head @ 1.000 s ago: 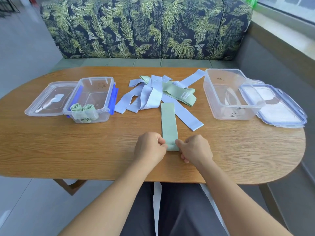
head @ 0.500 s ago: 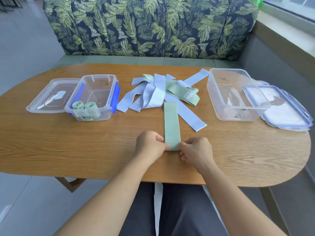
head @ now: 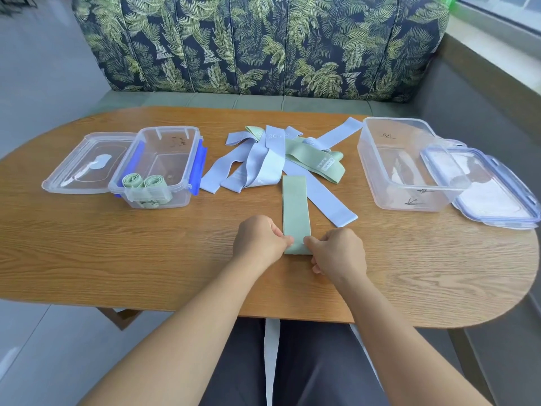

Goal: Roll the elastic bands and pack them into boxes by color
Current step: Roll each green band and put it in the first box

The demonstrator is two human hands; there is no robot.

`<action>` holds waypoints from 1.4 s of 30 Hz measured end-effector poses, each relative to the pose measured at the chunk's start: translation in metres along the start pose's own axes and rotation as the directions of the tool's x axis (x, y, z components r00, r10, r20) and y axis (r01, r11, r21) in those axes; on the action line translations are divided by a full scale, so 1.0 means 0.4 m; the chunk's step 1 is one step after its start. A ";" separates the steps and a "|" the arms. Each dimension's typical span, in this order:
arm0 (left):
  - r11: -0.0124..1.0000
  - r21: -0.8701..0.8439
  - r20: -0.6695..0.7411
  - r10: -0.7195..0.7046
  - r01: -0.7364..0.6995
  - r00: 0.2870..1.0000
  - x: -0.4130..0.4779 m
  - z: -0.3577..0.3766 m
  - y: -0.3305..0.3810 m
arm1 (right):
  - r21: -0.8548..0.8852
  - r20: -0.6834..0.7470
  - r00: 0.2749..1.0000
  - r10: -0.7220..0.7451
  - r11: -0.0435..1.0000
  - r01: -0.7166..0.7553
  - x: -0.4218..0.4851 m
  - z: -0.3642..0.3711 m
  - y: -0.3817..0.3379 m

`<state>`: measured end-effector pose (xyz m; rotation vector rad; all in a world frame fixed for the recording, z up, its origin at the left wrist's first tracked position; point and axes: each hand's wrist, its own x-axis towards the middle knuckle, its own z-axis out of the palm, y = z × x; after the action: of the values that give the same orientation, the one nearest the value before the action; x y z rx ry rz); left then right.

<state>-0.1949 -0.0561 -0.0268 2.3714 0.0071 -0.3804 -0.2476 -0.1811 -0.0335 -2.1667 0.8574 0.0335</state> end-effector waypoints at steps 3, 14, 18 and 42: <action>1.000 0.008 -0.009 0.004 -0.004 1.000 0.004 0.005 -0.001 | -0.029 -0.034 0.999 -0.034 0.999 0.033 0.002 0.005 0.002; 1.000 0.019 0.000 -0.001 0.001 1.000 0.011 0.006 0.001 | -0.072 0.036 0.996 -0.078 0.994 0.080 0.023 -0.003 0.007; 0.978 0.086 -0.063 0.196 -0.190 0.979 -0.012 0.016 -0.005 | -0.113 0.045 0.997 -0.058 0.992 0.063 0.034 -0.005 -0.003; 0.963 0.059 -0.094 0.268 -0.264 0.959 0.033 0.012 -0.030 | 0.081 0.119 0.991 -0.062 0.995 0.053 0.061 -0.017 -0.008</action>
<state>-0.1850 -0.0517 -0.0417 2.3935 -0.2740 -0.1316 -0.2287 -0.1982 -0.0335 -2.0928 0.7154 0.1006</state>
